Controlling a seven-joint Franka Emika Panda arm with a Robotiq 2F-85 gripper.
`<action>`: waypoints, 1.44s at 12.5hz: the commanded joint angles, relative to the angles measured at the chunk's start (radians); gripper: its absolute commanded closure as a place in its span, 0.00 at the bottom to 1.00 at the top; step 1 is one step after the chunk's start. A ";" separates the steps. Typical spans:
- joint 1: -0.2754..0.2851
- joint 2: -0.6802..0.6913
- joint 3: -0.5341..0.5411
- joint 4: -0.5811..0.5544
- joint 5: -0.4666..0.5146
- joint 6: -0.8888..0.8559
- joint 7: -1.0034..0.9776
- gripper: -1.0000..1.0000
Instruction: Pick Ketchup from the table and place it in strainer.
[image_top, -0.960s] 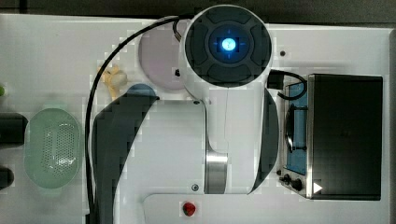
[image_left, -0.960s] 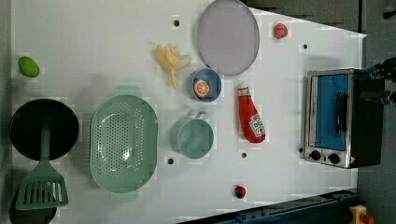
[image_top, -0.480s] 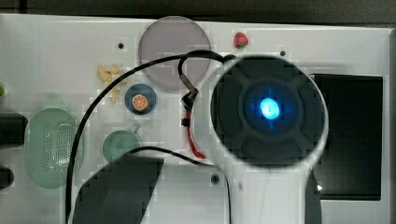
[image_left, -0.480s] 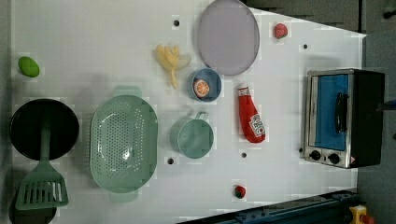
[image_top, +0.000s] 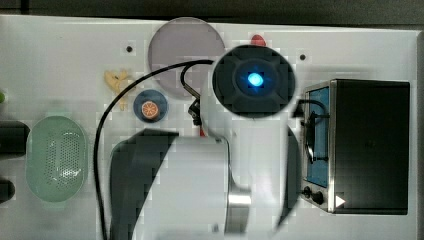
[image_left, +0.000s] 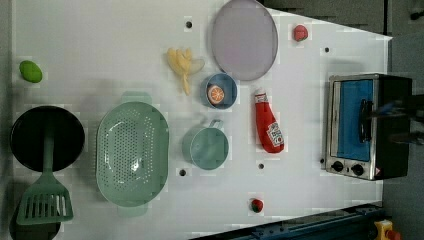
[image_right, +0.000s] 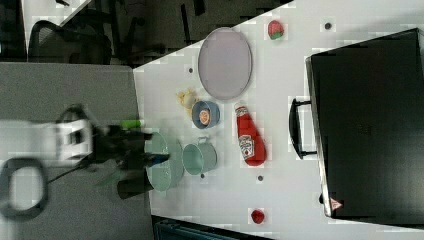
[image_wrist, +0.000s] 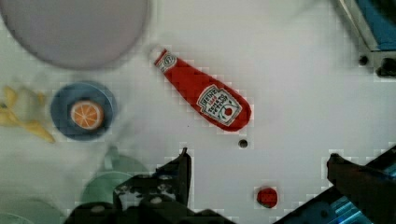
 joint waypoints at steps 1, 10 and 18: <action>-0.007 0.054 0.002 -0.110 0.005 0.101 -0.282 0.00; -0.001 0.169 0.017 -0.405 0.002 0.591 -0.714 0.00; 0.019 0.403 0.021 -0.423 -0.074 0.825 -0.714 0.00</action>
